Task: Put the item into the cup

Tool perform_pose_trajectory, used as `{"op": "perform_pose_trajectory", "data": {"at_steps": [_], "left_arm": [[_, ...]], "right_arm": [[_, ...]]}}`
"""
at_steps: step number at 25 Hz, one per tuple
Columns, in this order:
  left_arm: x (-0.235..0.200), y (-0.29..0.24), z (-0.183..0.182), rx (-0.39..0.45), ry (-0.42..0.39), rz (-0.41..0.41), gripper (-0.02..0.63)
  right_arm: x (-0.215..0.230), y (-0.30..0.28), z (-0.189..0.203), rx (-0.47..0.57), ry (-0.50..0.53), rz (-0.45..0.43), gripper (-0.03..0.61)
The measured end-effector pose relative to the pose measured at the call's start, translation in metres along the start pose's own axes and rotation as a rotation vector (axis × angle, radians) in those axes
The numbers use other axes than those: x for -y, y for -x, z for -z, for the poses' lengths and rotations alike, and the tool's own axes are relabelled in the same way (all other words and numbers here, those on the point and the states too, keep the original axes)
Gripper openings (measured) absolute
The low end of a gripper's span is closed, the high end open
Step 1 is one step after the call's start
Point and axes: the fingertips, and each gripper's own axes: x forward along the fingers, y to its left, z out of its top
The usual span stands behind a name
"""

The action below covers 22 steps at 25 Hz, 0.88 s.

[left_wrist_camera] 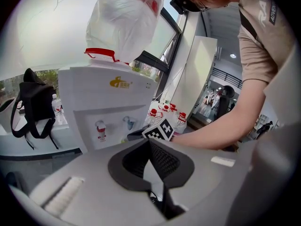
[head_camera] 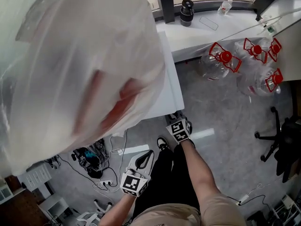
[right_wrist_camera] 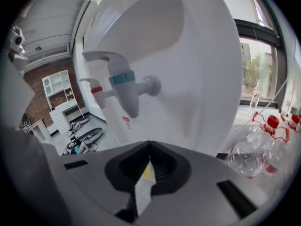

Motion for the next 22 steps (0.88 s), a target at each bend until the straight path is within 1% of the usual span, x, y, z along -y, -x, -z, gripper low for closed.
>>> {"op": "perform_pose_trajectory", "data": {"at_steps": [4,10,19,22], "left_arm": [[0.001,0.002,0.003,0.005,-0.01,0.014,0.008],[-0.004,0.004,0.012,-0.012,0.002,0.003,0.008],[-0.005,0.008,0.009,-0.004,-0.009,0.005,0.008],[-0.001,0.007,0.007,0.003,-0.017,0.018,0.008]], "right_arm": [[-0.002,-0.007,0.002,0.001,0.003,0.002,0.012],[0.001,-0.017,0.005,-0.011,-0.005,0.015,0.012],[0.001,-0.015,0.0,-0.011,0.049,0.042,0.014],[0.0,-0.009,-0.001,0.0,0.072,0.052,0.014]]}}
